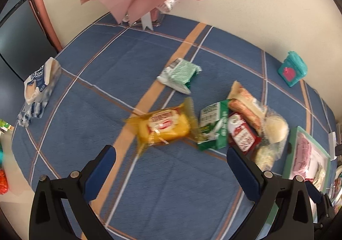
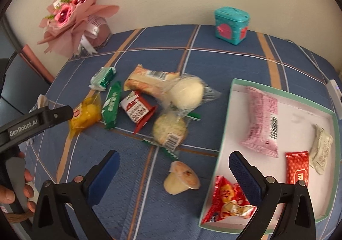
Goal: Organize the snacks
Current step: 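Move the right tool to the jelly cup and grasp it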
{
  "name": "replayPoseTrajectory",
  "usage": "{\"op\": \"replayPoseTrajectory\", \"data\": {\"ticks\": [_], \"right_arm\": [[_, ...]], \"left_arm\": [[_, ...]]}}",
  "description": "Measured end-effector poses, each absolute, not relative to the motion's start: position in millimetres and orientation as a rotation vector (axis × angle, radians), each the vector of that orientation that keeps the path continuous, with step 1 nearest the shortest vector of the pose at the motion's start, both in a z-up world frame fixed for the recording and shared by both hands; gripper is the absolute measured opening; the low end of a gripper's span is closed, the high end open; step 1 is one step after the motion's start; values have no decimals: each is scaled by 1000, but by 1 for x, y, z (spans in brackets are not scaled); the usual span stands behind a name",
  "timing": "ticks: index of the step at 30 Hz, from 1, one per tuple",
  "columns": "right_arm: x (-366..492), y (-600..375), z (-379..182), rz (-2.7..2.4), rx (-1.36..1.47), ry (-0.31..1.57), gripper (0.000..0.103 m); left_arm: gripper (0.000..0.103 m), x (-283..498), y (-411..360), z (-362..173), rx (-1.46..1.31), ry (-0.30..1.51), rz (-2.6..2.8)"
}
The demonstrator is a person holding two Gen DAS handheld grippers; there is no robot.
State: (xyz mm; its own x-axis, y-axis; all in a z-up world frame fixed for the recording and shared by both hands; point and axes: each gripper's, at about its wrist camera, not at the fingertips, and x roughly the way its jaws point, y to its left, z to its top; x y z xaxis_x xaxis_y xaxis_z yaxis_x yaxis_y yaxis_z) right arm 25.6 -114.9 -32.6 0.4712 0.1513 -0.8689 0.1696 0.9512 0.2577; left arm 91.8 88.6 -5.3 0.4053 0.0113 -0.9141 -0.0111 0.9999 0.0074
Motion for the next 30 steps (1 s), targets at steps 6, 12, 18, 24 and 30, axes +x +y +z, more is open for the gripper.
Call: {"op": "replayPoseTrajectory", "data": {"ticks": [6, 12, 18, 24, 30], "right_arm": [[29, -108, -41, 27, 338, 1117, 97], [30, -102, -53, 57, 330, 1164, 76], [29, -93, -70, 68, 296, 1237, 66], [28, -86, -85, 59, 219, 1292, 64], [26, -76, -96, 33, 76, 1330, 57]], "left_arm": [[103, 96, 97, -18, -19, 1200, 24], [103, 96, 91, -23, -8, 1216, 5], [103, 99, 85, -41, 8, 1272, -3], [103, 102, 86, -49, -9, 1297, -11], [103, 113, 97, -46, -45, 1272, 12]]}}
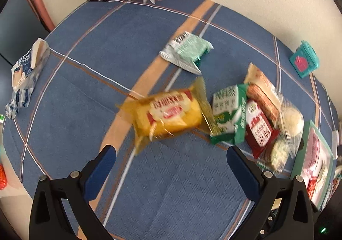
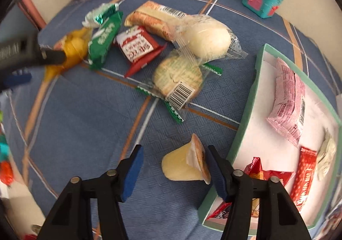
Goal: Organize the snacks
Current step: 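Move the right tool to the jelly cup and grasp it, then grasp the yellow cake packet with the left tool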
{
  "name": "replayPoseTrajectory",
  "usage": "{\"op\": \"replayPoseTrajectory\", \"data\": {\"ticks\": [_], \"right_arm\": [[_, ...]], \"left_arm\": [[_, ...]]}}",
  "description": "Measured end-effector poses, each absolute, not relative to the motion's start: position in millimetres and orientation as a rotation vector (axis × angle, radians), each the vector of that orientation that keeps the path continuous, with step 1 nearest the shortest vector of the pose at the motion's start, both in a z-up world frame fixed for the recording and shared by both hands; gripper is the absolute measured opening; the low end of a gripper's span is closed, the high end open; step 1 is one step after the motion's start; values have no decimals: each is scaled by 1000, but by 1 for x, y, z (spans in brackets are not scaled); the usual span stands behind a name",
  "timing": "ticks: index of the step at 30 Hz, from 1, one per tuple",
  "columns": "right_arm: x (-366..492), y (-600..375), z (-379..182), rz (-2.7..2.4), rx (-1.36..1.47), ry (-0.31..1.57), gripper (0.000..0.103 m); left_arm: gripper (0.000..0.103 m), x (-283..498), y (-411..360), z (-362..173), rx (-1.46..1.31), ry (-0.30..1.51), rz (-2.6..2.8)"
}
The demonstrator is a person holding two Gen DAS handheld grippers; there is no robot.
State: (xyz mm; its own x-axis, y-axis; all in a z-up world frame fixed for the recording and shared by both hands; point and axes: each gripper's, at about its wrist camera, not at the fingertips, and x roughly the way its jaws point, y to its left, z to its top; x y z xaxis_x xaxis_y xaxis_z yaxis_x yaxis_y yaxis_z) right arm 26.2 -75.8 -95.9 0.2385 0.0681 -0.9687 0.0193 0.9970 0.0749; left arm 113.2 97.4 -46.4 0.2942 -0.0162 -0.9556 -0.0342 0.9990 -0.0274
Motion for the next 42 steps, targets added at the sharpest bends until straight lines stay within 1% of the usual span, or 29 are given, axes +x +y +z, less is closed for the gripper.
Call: {"op": "replayPoseTrajectory", "data": {"ticks": [2, 3, 11, 23, 24, 25, 26, 27, 28, 32, 42], "right_arm": [[25, -74, -99, 19, 29, 1338, 50], [25, -73, -100, 15, 14, 1340, 48], [20, -74, -104, 15, 21, 1338, 45], [29, -78, -106, 31, 21, 1346, 45], [29, -77, -106, 31, 21, 1347, 45], [29, -77, -106, 32, 20, 1347, 45], [29, -77, -107, 32, 21, 1346, 45], [29, -77, -107, 33, 22, 1346, 45], [29, -77, -107, 35, 25, 1345, 45], [28, -78, -105, 38, 31, 1345, 44], [26, -90, -89, 50, 131, 1311, 39]], "left_arm": [[103, 117, 104, -45, -62, 1265, 28], [103, 120, 107, -45, -71, 1263, 39], [103, 133, 117, -48, -134, 1242, 80], [102, 150, 104, -74, -128, 1238, 106], [101, 151, 102, -76, -120, 1238, 108], [98, 151, 100, -78, -107, 1237, 116], [91, 151, 100, -78, -103, 1239, 121], [89, 151, 100, -80, -113, 1241, 115], [84, 153, 101, -81, -129, 1246, 106], [79, 150, 101, -78, -133, 1246, 99], [75, 137, 103, -70, -179, 1269, 45]]}}
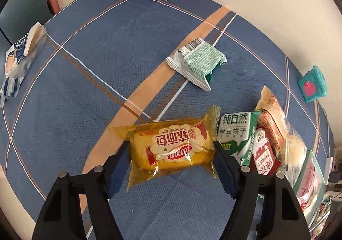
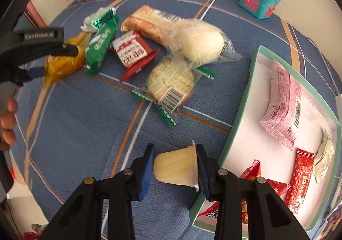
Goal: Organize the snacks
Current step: 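Grasp the yellow cake packet with the left tool, then carry the jelly cup with the right tool while the left tool carries the yellow cake over the tray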
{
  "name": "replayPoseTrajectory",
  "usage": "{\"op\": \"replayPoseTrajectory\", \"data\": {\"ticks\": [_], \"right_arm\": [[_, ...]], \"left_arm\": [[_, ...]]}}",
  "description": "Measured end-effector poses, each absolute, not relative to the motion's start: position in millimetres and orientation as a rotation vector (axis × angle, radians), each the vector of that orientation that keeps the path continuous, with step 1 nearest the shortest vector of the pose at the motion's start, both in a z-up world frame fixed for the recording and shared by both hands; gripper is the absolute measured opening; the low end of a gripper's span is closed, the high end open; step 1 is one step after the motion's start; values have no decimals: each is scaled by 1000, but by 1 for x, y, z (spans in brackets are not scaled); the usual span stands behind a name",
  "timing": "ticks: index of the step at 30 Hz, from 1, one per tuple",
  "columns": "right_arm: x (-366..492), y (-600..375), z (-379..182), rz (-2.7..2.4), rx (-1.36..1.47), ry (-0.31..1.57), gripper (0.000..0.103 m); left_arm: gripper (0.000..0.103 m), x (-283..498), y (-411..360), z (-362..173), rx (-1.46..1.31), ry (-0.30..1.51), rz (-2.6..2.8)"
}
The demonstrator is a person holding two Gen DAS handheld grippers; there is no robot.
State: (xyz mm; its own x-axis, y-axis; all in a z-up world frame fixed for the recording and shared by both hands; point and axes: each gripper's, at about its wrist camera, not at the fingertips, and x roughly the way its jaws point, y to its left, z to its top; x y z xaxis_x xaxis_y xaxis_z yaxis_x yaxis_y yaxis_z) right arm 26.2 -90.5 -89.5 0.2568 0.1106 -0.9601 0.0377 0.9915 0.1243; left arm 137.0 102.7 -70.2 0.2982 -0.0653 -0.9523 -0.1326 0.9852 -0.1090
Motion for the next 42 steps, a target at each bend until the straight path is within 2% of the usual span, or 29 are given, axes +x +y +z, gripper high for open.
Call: {"op": "replayPoseTrajectory", "data": {"ticks": [8, 15, 24, 42], "right_arm": [[26, -97, -71, 69, 191, 1268, 39], [21, -111, -25, 44, 255, 1142, 39], [23, -138, 1, -47, 329, 1067, 39], [-9, -271, -15, -298, 552, 1025, 39]], "left_arm": [[75, 128, 104, -43, -205, 1217, 31], [75, 121, 98, -9, -184, 1142, 15], [75, 111, 78, 20, -159, 1071, -14], [75, 71, -72, 43, 29, 1042, -338]]}}
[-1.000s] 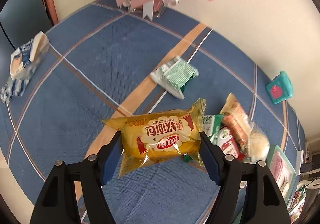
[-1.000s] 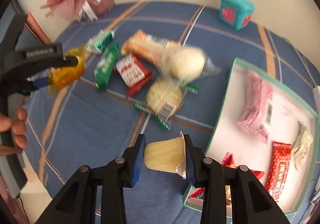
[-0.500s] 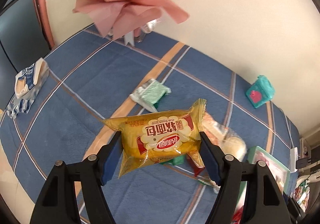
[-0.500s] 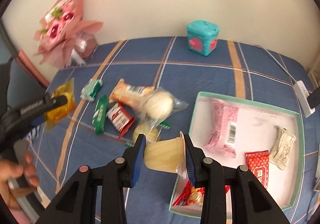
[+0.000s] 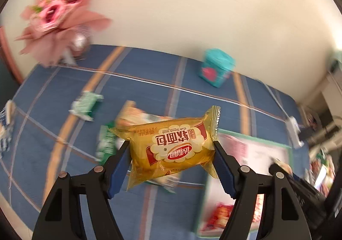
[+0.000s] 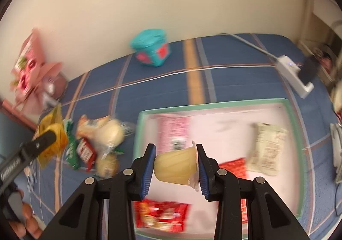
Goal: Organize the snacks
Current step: 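Carry the jelly cup with the right tool while the left tool carries the yellow cake over the tray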
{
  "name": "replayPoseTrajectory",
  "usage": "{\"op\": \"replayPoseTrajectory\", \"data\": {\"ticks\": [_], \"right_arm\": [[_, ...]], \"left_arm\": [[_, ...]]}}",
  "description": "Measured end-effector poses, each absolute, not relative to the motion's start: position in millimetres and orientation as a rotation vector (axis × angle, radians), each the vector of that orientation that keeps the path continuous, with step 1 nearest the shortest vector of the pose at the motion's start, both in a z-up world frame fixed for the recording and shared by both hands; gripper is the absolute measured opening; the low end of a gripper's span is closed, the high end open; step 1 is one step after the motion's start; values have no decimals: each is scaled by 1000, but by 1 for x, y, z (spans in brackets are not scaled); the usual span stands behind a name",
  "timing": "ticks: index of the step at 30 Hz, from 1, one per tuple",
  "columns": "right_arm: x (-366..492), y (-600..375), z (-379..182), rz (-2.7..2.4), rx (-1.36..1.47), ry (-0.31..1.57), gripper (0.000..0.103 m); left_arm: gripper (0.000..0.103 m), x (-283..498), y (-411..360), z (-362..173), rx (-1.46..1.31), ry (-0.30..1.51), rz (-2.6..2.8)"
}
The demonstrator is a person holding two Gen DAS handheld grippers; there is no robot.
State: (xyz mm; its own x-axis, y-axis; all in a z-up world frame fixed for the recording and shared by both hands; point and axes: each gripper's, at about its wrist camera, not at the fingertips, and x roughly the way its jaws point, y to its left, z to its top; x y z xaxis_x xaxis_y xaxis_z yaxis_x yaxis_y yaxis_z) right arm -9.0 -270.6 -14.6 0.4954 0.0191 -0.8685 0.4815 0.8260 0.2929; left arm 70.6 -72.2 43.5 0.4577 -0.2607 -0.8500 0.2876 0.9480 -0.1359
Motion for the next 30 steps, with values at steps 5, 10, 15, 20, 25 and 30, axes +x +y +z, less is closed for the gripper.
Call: {"op": "replayPoseTrajectory", "data": {"ticks": [5, 10, 15, 20, 25, 30], "right_arm": [[-32, -315, -22, -405, 598, 1017, 39], [-50, -345, -24, -483, 642, 1000, 39], [-55, -356, -26, -500, 669, 985, 39], [-50, -352, -39, -479, 688, 1011, 39], [-46, -349, -54, -461, 720, 1040, 39], [-40, -341, -65, -449, 711, 1072, 39]], "left_arm": [[75, 49, -120, 36, 88, 1052, -453], [75, 30, -163, 17, 180, 1073, -522], [75, 22, -188, -6, 238, 1097, -558], [75, 20, -199, -31, 289, 1134, -556], [75, 19, -204, -44, 335, 1141, -555], [75, 18, -207, -47, 348, 1139, -563]]}}
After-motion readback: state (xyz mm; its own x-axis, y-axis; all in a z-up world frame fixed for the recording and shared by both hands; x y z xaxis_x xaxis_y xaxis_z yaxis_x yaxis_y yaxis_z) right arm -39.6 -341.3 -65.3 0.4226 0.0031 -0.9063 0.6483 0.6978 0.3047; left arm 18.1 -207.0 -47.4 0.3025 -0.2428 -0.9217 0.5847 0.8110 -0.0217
